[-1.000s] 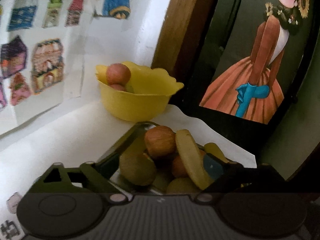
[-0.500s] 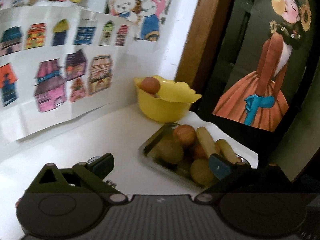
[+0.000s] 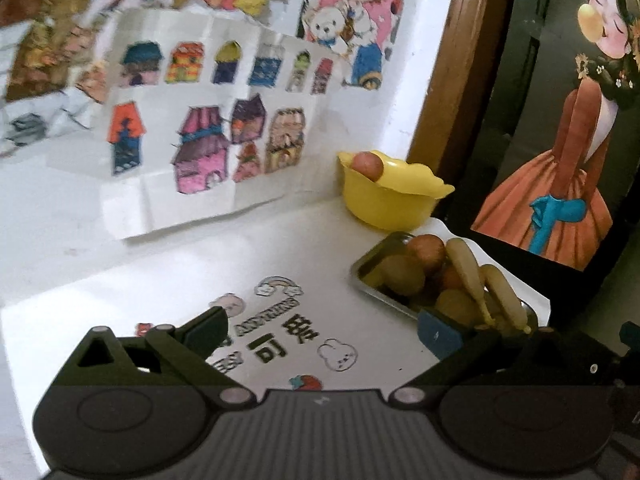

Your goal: Organize fruits

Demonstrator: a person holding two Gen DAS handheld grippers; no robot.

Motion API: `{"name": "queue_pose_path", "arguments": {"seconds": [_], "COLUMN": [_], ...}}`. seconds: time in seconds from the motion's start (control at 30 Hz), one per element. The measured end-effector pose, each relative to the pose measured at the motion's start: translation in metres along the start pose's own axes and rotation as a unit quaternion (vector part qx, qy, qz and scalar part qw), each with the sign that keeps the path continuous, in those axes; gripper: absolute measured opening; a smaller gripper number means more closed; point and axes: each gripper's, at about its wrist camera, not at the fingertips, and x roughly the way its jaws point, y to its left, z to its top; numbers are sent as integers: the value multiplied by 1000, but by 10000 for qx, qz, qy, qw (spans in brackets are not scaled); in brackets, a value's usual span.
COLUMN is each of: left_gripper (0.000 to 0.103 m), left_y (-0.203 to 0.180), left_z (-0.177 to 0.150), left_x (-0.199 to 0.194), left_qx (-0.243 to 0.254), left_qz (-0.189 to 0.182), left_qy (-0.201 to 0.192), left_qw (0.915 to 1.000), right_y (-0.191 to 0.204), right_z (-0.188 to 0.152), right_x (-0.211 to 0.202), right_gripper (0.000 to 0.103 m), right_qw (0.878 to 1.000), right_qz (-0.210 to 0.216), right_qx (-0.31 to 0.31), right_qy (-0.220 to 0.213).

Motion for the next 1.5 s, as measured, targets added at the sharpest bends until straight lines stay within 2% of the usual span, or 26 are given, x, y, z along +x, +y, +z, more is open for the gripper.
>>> {"name": "queue_pose_path", "arguments": {"seconds": [0.17, 0.33, 0.57, 0.83, 0.97, 1.17, 1.37, 1.43, 1.5], "left_gripper": [103, 103, 103, 103, 103, 103, 103, 103, 103], "left_y": [0, -3, -9, -1, 12, 43, 66, 70, 71], "left_z": [-6, -11, -19, -16, -11, -12, -23, -27, -31], "left_x": [-32, -60, -91, -109, -106, -64, 4, 21, 32], "left_qx": [20, -113, -48, 22, 157, 576, 1041, 1080, 1133], "left_qz": [224, 451, 600, 658, 607, 155, -783, -1072, -1202], "left_qy": [-201, -184, -120, 19, 82, 196, 20, 39, 67], "left_qw": [9995, 9987, 9981, 9978, 9980, 9980, 9915, 9883, 9862], "right_y": [-10, -20, -27, -27, -19, 9, 43, 51, 59], "right_z": [0, 2, 2, -3, -5, -27, -56, -64, -72], "right_x": [-22, -44, -62, -67, -61, -36, -5, 1, 6], "right_gripper": [102, 102, 102, 102, 102, 102, 102, 102, 102], "right_qw": [9999, 9994, 9986, 9981, 9980, 9970, 9890, 9877, 9881], "right_qz": [112, 333, 502, 370, 249, -237, -961, -1017, -1017], "right_qx": [94, 61, 171, 451, 538, 709, 1124, 1189, 1151], "right_qy": [24, -13, 40, 208, 207, 187, 53, -65, -102]}}
